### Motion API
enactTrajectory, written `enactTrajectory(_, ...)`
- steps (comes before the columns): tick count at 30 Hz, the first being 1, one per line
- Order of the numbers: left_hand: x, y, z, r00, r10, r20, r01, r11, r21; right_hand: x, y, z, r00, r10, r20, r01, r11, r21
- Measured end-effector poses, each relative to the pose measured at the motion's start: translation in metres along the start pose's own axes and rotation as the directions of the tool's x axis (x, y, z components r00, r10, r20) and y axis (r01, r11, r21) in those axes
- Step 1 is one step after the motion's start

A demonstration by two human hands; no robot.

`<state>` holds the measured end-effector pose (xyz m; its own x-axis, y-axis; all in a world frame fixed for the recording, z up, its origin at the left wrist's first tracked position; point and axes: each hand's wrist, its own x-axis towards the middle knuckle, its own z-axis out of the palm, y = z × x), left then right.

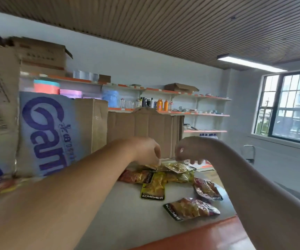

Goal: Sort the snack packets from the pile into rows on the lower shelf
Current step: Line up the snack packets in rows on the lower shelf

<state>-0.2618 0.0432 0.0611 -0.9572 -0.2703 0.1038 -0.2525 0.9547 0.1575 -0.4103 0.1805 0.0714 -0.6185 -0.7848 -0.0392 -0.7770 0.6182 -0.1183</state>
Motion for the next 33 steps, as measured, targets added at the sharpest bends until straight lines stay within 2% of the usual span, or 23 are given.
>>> enactTrajectory(2, 0.010, 0.010, 0.009, 0.997, -0.070, 0.032, 0.071, 0.997, -0.014, 0.020, 0.005, 0.002, 0.996, -0.001, 0.088, 0.006, 0.999, -0.053)
enactTrajectory(5, 0.022, 0.017, 0.028, 0.985, -0.156, 0.074, 0.157, 0.987, -0.014, 0.050, 0.016, 0.019, 0.993, -0.011, 0.120, 0.043, 0.960, -0.276)
enactTrajectory(7, 0.028, 0.016, 0.042, 0.966, -0.222, 0.129, 0.223, 0.975, 0.008, 0.065, 0.021, 0.031, 0.991, -0.009, 0.135, 0.056, 0.934, -0.353)
enactTrajectory(11, 0.027, 0.014, 0.054, 0.914, -0.321, 0.250, 0.289, 0.945, 0.155, 0.068, 0.026, 0.040, 0.980, -0.111, 0.162, 0.155, 0.945, -0.288)
enactTrajectory(16, 0.016, 0.018, 0.043, 0.898, -0.341, 0.277, 0.304, 0.937, 0.170, 0.052, 0.029, 0.031, 0.959, -0.201, 0.202, 0.236, 0.958, -0.165)
enactTrajectory(19, 0.009, 0.018, 0.033, 0.904, -0.347, 0.251, 0.328, 0.937, 0.117, 0.042, 0.029, 0.028, 0.947, -0.275, 0.167, 0.294, 0.950, -0.105)
enactTrajectory(22, 0.008, 0.014, 0.032, 0.917, -0.363, 0.166, 0.342, 0.929, 0.139, 0.038, 0.026, 0.029, 0.948, -0.291, 0.125, 0.304, 0.947, -0.100)
enactTrajectory(27, 0.018, 0.017, 0.047, 0.925, -0.377, -0.041, 0.379, 0.923, 0.065, 0.034, 0.025, 0.028, 0.968, -0.164, 0.190, 0.198, 0.965, -0.173)
enactTrajectory(30, 0.027, 0.020, 0.060, 0.908, -0.417, -0.041, 0.419, 0.905, 0.074, 0.032, 0.020, 0.030, 0.959, -0.127, 0.253, 0.196, 0.943, -0.269)
enactTrajectory(33, 0.028, 0.017, 0.062, 0.908, -0.419, 0.001, 0.419, 0.906, 0.055, 0.028, 0.018, 0.029, 0.966, -0.113, 0.232, 0.181, 0.938, -0.295)
